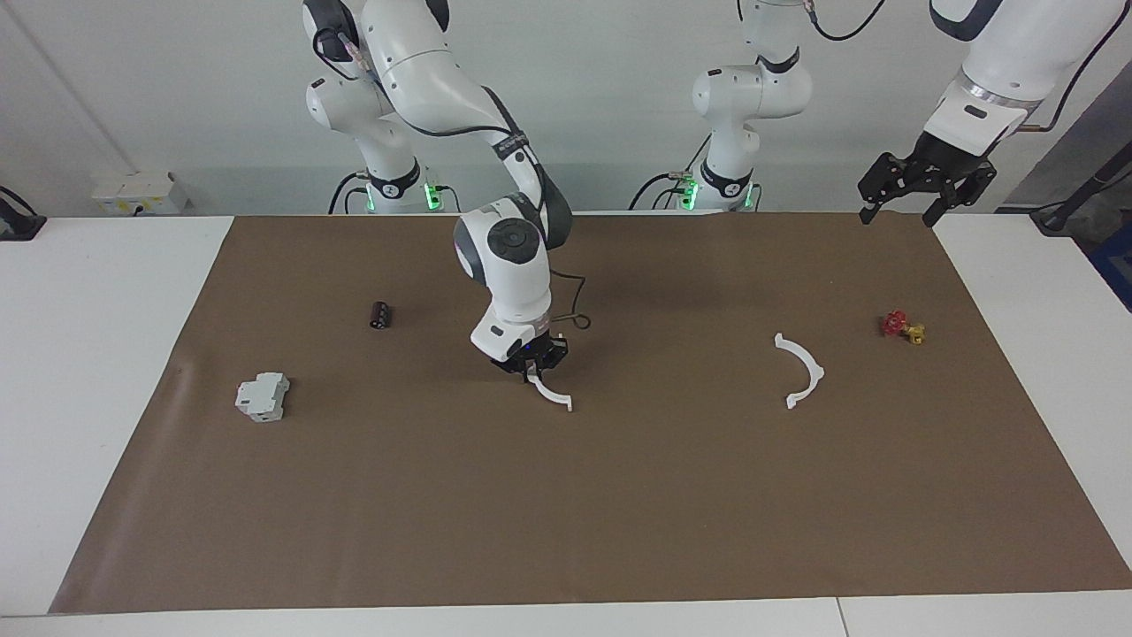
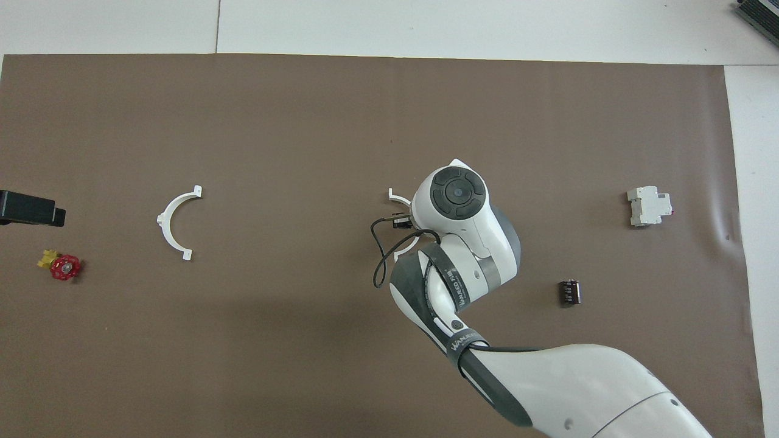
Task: Assemble drain pipe with both arms
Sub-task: 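Carry the clamp half with the right gripper toward the table center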
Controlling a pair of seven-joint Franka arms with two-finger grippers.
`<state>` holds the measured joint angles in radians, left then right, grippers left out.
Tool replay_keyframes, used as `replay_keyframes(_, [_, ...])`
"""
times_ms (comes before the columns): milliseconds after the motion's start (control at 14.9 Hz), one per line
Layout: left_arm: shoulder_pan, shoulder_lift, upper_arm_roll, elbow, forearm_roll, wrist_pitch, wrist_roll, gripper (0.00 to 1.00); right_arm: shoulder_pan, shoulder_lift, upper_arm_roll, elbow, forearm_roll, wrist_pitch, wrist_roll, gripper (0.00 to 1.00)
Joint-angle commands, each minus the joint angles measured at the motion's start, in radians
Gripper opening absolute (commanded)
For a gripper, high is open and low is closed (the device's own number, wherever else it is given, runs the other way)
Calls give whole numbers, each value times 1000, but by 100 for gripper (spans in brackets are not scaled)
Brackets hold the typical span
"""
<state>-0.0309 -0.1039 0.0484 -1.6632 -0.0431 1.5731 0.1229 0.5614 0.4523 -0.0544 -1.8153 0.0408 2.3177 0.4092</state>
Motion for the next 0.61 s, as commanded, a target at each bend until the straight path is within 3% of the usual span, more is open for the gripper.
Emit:
replay_keyframes(0, [13, -8, -5, -18, -8, 18, 3, 100, -2, -10, 5, -27, 21, 28, 3, 0])
replay_keyframes(135, [13, -10, -7, -27, -8, 31, 3, 100, 0, -14, 5, -33, 21, 29, 26, 0])
replay_keyframes(202, [11, -19, -6, -47, -8, 57, 1, 100, 0, -14, 7, -33, 21, 29, 26, 7])
replay_keyframes(269, [6, -31, -5, -81, -9, 91, 0, 100, 0, -15, 8, -36, 21, 29, 28, 78])
replay_keyframes(336, [2, -48, -5, -122, -8, 135, -2, 100, 0, -17, 8, -39, 21, 29, 30, 100])
replay_keyframes(538, [0, -68, -10, -191, -8, 225, -5, 100, -3, -30, 8, -26, 19, 5, 30, 100])
